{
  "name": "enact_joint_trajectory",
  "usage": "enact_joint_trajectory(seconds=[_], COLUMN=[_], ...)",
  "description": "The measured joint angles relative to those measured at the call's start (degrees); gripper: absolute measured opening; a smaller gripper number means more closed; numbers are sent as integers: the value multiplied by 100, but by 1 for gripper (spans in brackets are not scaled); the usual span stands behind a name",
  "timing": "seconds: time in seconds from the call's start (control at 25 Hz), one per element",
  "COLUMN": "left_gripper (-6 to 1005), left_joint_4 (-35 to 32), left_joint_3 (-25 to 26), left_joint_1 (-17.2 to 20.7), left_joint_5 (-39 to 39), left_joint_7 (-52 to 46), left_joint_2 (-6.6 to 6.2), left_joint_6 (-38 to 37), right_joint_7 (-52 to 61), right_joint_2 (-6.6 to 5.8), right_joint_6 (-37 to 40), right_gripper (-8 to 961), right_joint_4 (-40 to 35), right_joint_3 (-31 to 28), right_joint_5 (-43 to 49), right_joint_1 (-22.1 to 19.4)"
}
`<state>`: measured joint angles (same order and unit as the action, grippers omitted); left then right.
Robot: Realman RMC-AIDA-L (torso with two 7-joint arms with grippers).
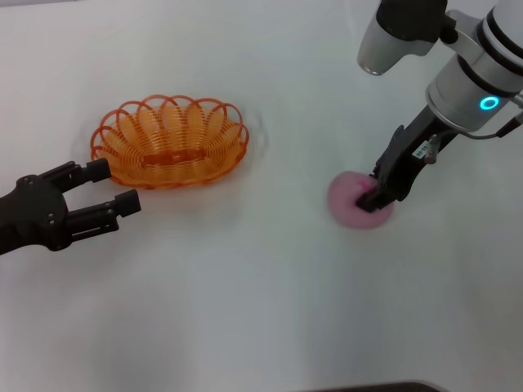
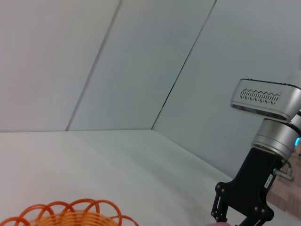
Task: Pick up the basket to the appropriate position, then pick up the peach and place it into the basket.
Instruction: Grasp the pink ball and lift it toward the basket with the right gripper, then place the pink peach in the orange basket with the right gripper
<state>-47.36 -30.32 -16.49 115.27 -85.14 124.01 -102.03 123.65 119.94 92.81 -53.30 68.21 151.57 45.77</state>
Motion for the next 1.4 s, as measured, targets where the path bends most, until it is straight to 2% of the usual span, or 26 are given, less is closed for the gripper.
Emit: enact_joint_trajectory(seconds=[0.28,0.44,0.6,0.72,0.88,1.04,1.16,1.36,1.4], left_gripper=[886,886,886,886,886,886,886,886,886], left_joint_4=[9,9,9,7,7,11,75,110,125], left_joint_3=[0,-12,-11,0,5,2,-1,0,-1], left_joint_1=[-9,-19,-22,-19,-14,-27,-60,-102,-114], left_joint_5=[-4,-5,-6,-12,-14,-14,-14,-14,-14], left_joint_7=[-53,-60,-71,-92,-131,-140,-143,-148,-149], left_joint_2=[0,0,0,-1,-7,-8,-9,-9,-9], left_joint_6=[-9,-14,-31,-60,-65,-56,-37,-21,-21], right_joint_7=[-4,-77,-168,-328,-580,-938,-1185,-1526,-1549], right_joint_2=[-19,-44,-46,-18,10,25,37,45,46], right_joint_6=[12,102,90,-270,-1262,-2495,-3256,-3604,-3604], right_gripper=[319,225,183,159,134,117,141,182,226], right_joint_4=[-71,-350,-888,-1003,-618,174,765,1281,1301], right_joint_3=[-46,-294,-752,-811,-333,576,1223,1631,1641], right_joint_5=[-34,-298,-1088,-1895,-2741,-3519,-4016,-4619,-4656], right_joint_1=[11,-8,-104,-184,-198,-107,32,212,220])
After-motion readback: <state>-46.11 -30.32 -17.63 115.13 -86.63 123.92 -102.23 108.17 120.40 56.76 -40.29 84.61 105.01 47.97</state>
